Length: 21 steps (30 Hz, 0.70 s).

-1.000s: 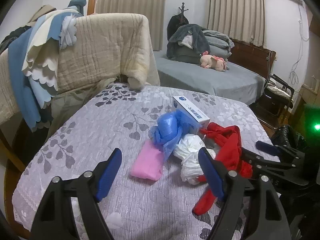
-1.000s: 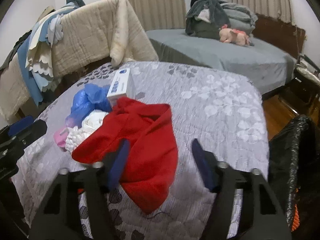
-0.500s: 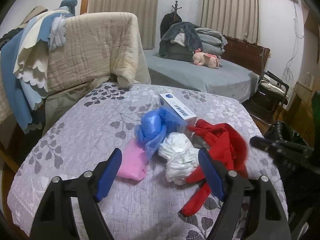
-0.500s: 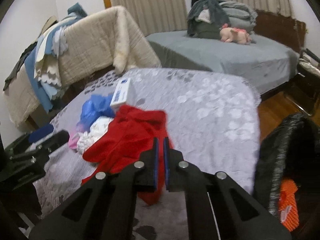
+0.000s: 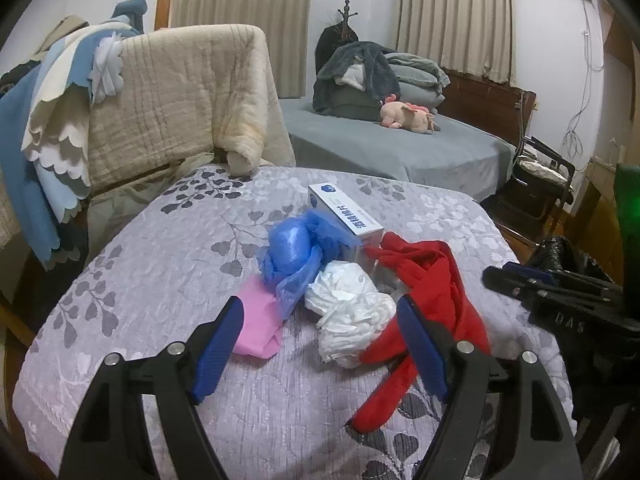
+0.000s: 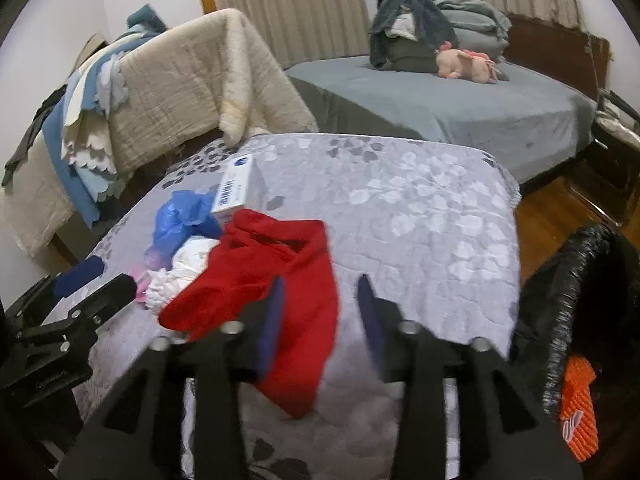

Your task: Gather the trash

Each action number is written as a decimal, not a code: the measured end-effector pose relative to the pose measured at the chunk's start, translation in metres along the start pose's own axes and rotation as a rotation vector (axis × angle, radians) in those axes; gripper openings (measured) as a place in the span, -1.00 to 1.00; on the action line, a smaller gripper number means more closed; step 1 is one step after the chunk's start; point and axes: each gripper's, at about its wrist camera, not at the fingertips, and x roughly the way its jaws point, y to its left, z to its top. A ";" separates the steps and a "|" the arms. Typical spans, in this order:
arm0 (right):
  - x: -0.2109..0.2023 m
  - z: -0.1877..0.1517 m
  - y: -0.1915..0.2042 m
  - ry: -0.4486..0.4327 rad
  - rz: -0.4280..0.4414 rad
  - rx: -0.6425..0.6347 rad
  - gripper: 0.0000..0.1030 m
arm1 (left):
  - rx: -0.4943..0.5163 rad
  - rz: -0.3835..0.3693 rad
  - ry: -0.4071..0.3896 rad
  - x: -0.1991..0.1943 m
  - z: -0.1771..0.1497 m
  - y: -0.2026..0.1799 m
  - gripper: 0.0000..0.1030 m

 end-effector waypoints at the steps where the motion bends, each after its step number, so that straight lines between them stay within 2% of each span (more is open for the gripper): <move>1: 0.003 0.000 0.004 0.007 0.005 -0.009 0.00 | -0.004 0.001 0.000 0.001 0.000 0.001 0.50; 3: 0.010 -0.002 0.009 0.033 0.011 -0.018 0.14 | -0.011 0.006 0.000 0.001 0.001 0.004 0.50; 6: 0.021 -0.010 0.012 0.080 0.010 -0.027 0.11 | -0.014 0.011 -0.001 0.001 0.001 0.008 0.50; 8: 0.026 -0.015 0.010 0.114 0.029 -0.020 -0.44 | -0.014 0.011 0.002 0.001 0.001 0.008 0.50; 9: 0.028 -0.018 0.007 0.134 0.046 -0.009 -0.81 | -0.015 0.011 0.003 0.002 0.001 0.008 0.50; 10: 0.028 -0.019 0.005 0.140 0.054 0.006 -0.90 | -0.016 0.011 0.003 0.001 0.000 0.008 0.50; 16: 0.000 -0.014 -0.010 0.072 0.039 0.043 -0.91 | -0.011 0.002 0.001 -0.001 0.000 0.003 0.50; 21: -0.028 -0.007 -0.026 -0.002 -0.037 0.059 -0.91 | -0.006 -0.013 -0.003 -0.002 0.002 -0.005 0.50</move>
